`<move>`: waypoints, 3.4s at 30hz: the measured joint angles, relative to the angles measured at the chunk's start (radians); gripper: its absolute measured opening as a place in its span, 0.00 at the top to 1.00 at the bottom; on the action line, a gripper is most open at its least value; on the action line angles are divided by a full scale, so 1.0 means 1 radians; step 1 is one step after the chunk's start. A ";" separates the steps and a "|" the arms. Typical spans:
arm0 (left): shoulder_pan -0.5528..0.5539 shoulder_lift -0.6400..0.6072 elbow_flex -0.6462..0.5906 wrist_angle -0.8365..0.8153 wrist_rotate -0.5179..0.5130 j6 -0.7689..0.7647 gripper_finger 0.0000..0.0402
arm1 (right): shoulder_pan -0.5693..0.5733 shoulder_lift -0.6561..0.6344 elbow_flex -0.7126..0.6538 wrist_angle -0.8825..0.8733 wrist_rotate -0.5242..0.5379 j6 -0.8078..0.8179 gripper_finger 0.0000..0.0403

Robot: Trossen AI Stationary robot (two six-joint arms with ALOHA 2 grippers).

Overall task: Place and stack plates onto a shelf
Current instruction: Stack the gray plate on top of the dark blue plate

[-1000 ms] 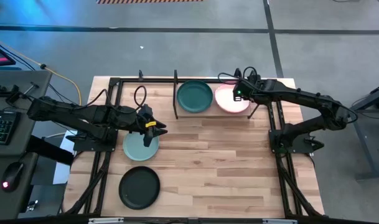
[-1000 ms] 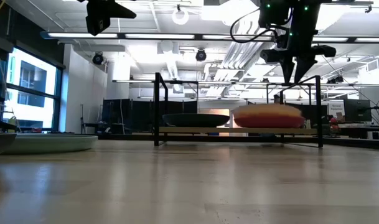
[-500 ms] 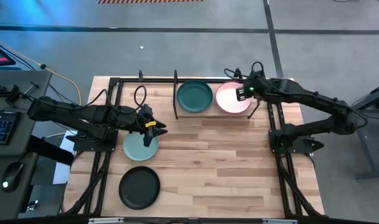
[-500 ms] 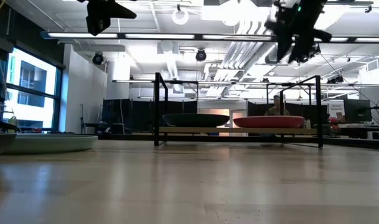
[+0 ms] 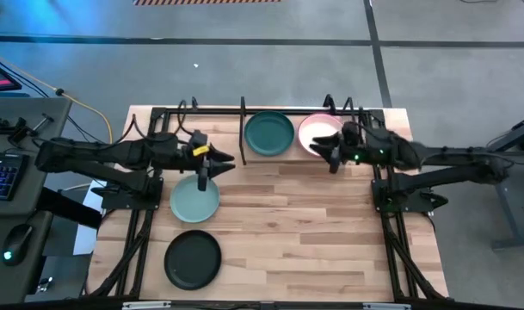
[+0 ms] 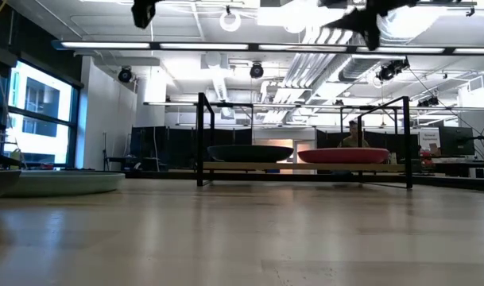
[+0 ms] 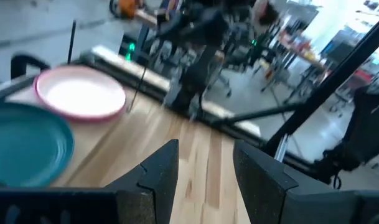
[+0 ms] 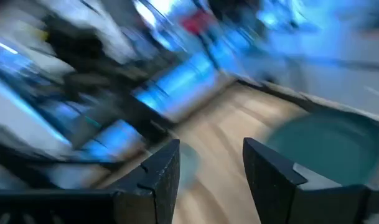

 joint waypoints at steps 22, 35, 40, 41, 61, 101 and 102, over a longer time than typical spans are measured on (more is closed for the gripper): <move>-0.039 0.012 0.039 -0.302 0.000 -0.193 0.67 | 0.063 0.010 -0.100 0.313 0.013 -0.046 0.61; -0.309 0.122 -0.019 -1.027 0.125 -0.973 0.71 | 0.062 0.011 -0.099 0.306 0.014 -0.044 0.61; -0.450 0.169 -0.087 -1.026 0.142 -1.282 0.71 | 0.062 0.011 -0.099 0.303 0.014 -0.044 0.61; -0.473 0.178 -0.097 -1.025 0.141 -1.332 0.71 | 0.062 0.011 -0.099 0.302 0.014 -0.044 0.61; -0.603 0.325 -0.153 -1.011 0.035 -1.904 0.71 | 0.060 0.011 -0.099 0.282 0.014 -0.044 0.61; -0.564 0.520 -0.153 -0.874 -0.006 -1.786 0.96 | 0.060 0.011 -0.099 0.268 0.014 -0.044 0.61; -0.564 0.512 -0.153 -0.876 -0.012 -1.773 0.98 | 0.060 0.011 -0.099 0.268 0.014 -0.044 0.61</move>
